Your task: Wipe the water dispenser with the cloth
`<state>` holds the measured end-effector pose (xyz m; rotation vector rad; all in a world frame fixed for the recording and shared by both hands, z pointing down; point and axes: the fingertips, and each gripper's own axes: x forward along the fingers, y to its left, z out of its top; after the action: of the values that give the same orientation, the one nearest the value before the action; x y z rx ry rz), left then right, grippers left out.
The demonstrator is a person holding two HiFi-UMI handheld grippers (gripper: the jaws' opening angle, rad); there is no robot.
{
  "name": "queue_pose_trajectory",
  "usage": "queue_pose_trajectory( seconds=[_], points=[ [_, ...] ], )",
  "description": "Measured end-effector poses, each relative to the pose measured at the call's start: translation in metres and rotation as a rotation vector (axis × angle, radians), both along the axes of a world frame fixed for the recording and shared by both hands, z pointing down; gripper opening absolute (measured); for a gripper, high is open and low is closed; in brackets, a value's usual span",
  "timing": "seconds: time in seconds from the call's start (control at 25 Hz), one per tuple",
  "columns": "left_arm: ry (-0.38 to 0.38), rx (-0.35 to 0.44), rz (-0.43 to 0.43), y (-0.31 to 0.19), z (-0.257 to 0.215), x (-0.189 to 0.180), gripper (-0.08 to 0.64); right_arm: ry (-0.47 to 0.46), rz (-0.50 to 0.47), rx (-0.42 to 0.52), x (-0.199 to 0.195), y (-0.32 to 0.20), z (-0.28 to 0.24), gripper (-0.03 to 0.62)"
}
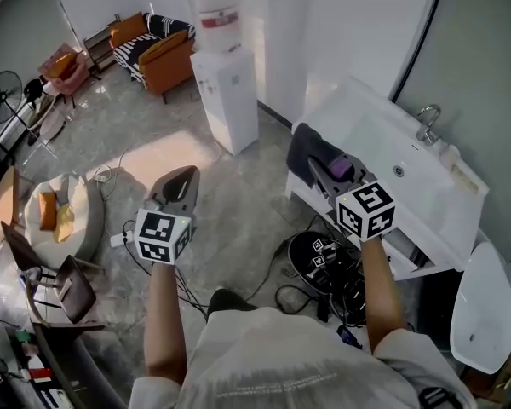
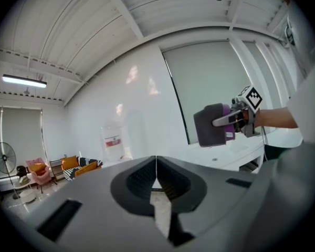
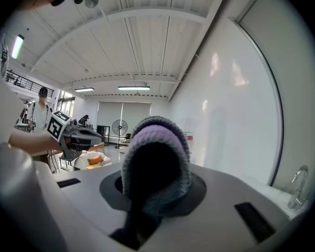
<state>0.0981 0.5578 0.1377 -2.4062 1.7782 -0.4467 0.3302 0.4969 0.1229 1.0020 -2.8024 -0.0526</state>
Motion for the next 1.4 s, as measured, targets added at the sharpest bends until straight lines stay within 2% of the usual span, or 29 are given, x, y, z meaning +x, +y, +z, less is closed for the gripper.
queue_pose_trajectory(
  seconds=[0.16,0.32,0.44,0.72,0.96,1.4],
  points=[
    [0.001,-0.009,0.001,-0.026,0.005,-0.003,0.017,-0.007,0.005,-0.011,-0.001,-0.026,0.006,0.078],
    [-0.017,-0.024,-0.002,-0.065,0.018,-0.021,0.017,-0.078,-0.002,-0.062,-0.012,-0.063,0.011,0.078],
    [0.016,-0.025,0.016,-0.105,0.021,-0.040,0.017,-0.082,0.011,-0.061,-0.027,-0.100,0.013,0.078],
    [-0.010,-0.028,0.038,-0.230,0.017,-0.112,0.017,-0.054,0.050,-0.054,-0.098,-0.212,0.012,0.078],
    [0.002,-0.019,0.081,-0.326,-0.002,-0.162,0.017,-0.033,0.097,-0.045,-0.152,-0.300,0.001,0.078],
    [0.040,-0.062,0.110,-0.424,0.019,-0.232,0.017,-0.005,0.145,-0.057,-0.217,-0.395,0.009,0.078]
  ],
)
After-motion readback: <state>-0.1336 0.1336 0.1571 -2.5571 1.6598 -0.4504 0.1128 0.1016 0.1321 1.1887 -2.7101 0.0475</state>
